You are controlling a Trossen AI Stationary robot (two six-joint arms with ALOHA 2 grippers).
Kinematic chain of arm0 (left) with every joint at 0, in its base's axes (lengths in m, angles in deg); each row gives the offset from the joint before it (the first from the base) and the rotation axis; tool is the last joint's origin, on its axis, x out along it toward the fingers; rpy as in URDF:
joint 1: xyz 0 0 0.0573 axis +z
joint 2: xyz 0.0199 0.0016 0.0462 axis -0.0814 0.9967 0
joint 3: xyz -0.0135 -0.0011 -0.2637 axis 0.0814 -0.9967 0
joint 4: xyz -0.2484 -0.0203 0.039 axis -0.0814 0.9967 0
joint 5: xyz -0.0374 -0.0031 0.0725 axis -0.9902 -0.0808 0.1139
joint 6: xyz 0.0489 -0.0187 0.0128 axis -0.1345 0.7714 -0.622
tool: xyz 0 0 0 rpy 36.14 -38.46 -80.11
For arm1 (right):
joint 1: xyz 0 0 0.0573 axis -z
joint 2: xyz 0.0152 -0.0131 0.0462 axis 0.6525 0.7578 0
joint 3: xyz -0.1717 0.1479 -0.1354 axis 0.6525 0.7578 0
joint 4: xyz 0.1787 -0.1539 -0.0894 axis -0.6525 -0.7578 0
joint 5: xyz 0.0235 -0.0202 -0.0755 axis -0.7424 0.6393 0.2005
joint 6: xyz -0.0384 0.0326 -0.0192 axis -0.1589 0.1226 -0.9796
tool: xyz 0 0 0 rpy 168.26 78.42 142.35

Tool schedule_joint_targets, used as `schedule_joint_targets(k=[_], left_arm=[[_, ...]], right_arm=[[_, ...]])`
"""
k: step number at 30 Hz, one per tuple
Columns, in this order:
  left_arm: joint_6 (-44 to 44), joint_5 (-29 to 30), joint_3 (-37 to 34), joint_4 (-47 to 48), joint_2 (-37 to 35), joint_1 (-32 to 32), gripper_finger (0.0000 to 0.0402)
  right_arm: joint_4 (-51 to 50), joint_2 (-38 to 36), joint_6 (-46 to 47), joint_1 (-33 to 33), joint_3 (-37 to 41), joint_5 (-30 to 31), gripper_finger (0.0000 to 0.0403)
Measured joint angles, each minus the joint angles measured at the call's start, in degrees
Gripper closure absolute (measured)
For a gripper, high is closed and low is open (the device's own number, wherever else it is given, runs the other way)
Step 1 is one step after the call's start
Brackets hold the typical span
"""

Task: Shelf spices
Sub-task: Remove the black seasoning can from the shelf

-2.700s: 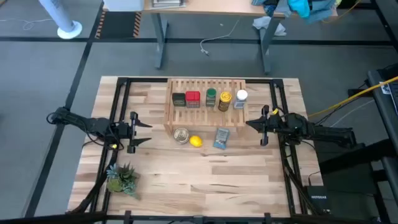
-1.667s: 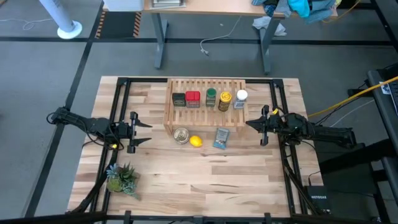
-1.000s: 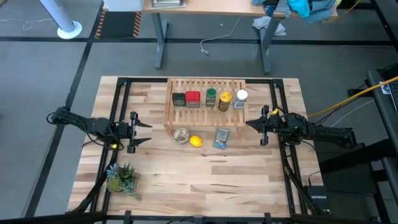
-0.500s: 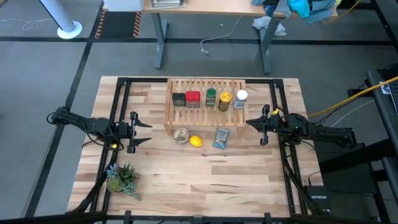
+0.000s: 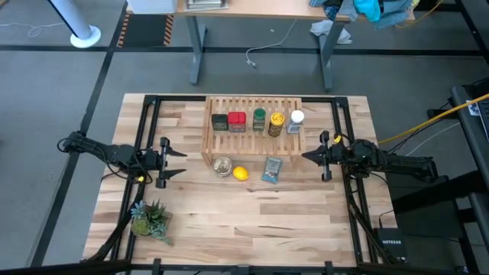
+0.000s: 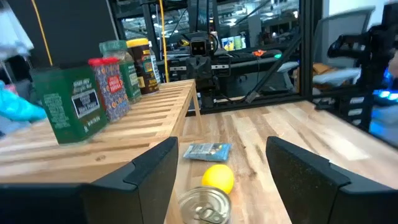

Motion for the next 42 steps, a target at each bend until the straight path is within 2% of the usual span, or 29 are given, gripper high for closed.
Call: schedule_joint_targets(k=[10, 18, 20, 23, 25, 33, 38, 42], left_arm=[[3.61, 0.19, -0.02, -7.42, 0.00, 0.00, 0.0164], [6.28, 3.01, -0.02, -13.75, -0.02, 0.07, 0.0164], [6.27, 6.16, -0.02, -13.51, 0.02, 0.13, 0.0164], [5.05, 14.64, -0.02, -13.39, 0.65, 1.49, 0.0164], [4.18, 17.26, -0.01, -13.38, 1.31, 3.17, 0.0164], [-0.08, 17.29, 1.22, -13.50, 5.11, 10.43, 0.0164], [-0.93, 10.86, 4.84, -13.24, 10.17, 14.71, 0.0164], [-3.70, 9.43, 9.94, -13.26, 16.73, 18.38, 0.0164]], right_arm=[[0.34, 0.00, 0.18, 0.00, 0.00, 0.30, 0.0400], [2.27, 0.00, 0.00, 0.00, 0.00, 0.30, 0.0400], [2.27, 0.00, 0.00, 0.00, -0.02, 0.29, 0.0400], [2.26, 0.00, -0.08, 0.00, 0.00, 0.28, 0.0400], [2.27, 0.00, -0.42, 0.00, -0.01, 0.28, 0.0400], [3.62, 0.00, -0.44, 0.00, -0.37, 0.28, 0.0400], [6.00, 0.00, -0.44, 0.00, -0.41, 0.28, 0.0400], [6.52, 0.00, -0.44, 0.00, -0.46, 0.29, 0.0400]])
